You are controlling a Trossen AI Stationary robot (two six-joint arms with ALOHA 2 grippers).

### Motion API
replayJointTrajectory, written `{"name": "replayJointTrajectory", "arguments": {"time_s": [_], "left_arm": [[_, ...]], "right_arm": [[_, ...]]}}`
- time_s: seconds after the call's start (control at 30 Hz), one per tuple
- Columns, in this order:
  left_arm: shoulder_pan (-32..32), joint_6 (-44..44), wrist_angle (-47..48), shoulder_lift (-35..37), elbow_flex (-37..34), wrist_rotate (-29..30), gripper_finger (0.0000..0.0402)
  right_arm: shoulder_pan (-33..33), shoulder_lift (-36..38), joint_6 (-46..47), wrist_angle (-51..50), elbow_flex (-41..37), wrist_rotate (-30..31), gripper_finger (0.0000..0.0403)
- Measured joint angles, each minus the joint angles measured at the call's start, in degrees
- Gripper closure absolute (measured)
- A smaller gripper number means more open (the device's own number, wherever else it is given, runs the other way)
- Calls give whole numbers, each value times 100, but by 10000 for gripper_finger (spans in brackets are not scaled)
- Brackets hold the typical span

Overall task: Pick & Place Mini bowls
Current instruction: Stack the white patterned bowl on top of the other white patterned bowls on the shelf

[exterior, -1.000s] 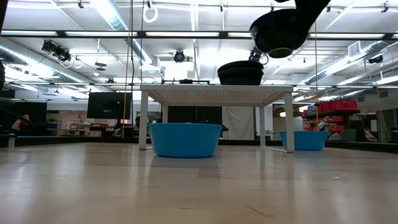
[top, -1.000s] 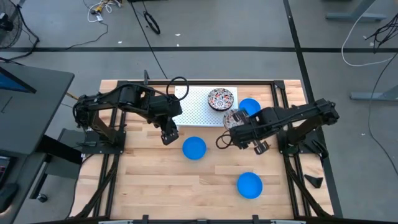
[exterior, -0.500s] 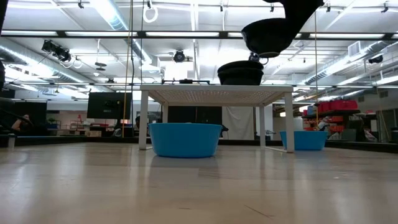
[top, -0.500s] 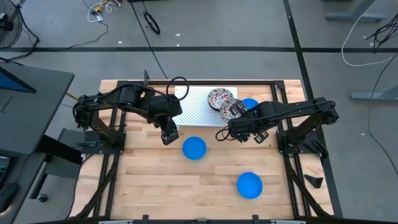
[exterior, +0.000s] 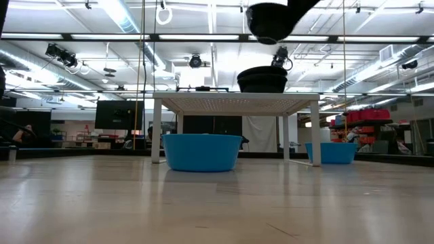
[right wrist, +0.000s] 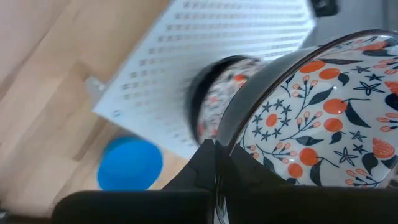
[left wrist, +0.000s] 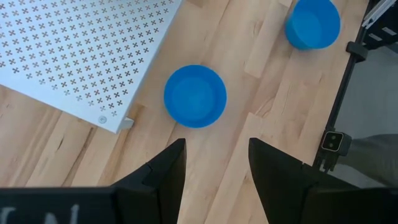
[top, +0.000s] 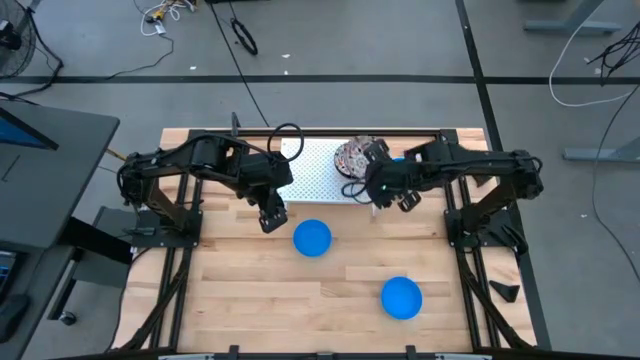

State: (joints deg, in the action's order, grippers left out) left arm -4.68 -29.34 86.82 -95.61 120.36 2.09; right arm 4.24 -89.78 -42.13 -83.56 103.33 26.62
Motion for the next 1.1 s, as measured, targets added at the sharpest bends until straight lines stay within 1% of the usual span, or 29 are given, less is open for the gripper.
{"name": "replayJointTrajectory", "arguments": {"time_s": [0.23,0.37,0.47,0.57,0.73,0.87,1.1], "left_arm": [[0,3,-1,0,0,0,223],[0,4,-1,0,0,0,223],[1,5,0,0,0,0,223],[1,4,0,0,0,0,223],[-1,6,0,0,0,0,223],[1,6,-2,0,0,2,223],[-1,6,-2,2,0,2,223]], "right_arm": [[-352,-6,-867,311,170,-90,394],[-629,-76,-1201,474,170,-451,394],[-825,-173,-1241,455,170,-615,394],[-998,-253,-1239,402,170,-952,394],[-1174,-314,-1238,367,170,-1232,394],[-1274,-380,-1217,309,170,-1565,394],[-1404,-420,-1304,439,-166,-1613,394]]}}
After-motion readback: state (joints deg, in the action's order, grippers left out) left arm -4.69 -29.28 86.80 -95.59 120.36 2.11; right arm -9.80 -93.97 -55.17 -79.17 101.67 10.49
